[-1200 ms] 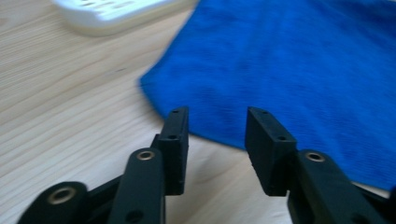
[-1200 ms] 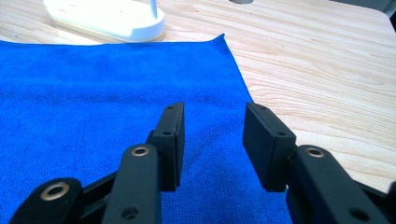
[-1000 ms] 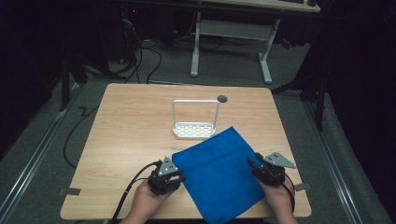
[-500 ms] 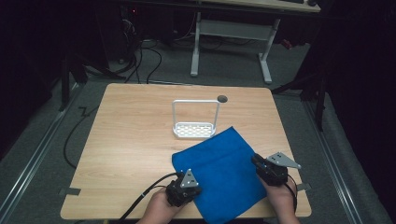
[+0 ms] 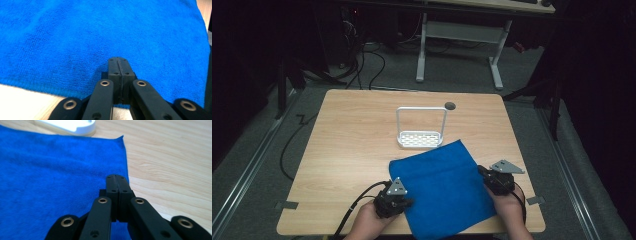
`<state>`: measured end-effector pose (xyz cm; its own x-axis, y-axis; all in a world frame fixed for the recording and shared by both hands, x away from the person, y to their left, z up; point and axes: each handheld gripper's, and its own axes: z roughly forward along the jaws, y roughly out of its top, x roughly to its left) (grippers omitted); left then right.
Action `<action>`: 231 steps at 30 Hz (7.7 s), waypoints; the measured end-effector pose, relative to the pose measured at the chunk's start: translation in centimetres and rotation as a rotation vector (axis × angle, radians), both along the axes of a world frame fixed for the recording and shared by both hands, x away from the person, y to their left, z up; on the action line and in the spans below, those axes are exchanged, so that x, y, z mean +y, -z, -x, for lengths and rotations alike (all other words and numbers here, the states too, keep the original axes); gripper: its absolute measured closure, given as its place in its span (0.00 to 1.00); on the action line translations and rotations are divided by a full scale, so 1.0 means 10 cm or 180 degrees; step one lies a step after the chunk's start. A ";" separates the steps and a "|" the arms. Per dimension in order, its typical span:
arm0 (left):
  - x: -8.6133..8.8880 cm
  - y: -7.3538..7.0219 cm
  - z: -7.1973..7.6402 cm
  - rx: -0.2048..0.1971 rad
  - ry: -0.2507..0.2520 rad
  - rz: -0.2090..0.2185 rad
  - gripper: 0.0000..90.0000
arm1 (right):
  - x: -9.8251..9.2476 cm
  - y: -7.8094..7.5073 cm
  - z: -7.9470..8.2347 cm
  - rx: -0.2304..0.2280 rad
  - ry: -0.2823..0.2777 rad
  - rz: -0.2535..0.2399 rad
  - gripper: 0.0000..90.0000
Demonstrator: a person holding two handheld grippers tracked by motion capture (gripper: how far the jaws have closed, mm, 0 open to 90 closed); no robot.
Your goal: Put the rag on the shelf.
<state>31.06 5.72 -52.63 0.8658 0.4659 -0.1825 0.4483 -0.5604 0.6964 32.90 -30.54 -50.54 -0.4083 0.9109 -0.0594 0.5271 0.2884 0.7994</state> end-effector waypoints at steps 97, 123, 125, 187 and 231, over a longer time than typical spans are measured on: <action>0.52 0.08 -1.38 -0.0444 -0.1650 -0.0036 0.82 | 0.27 0.14 0.16 0.0150 -0.0400 -0.0038 0.82; 0.56 0.08 -1.38 -0.0365 -0.1597 0.0129 0.96 | 0.48 0.23 -0.90 0.0432 0.0140 -0.0155 0.60; 0.56 0.08 -1.38 -0.0368 -0.1593 0.0136 0.96 | 0.49 0.24 -0.94 0.0437 0.0141 -0.0171 0.63; 0.75 -0.80 -0.65 -0.1266 -0.1490 0.1006 0.98 | 0.54 -0.63 -0.10 -0.0914 -0.0192 -0.0443 0.99; 0.80 -1.89 -0.82 -0.2104 -0.1447 0.1420 0.98 | 0.49 -1.60 -0.10 -0.1765 -0.0144 -0.0718 0.99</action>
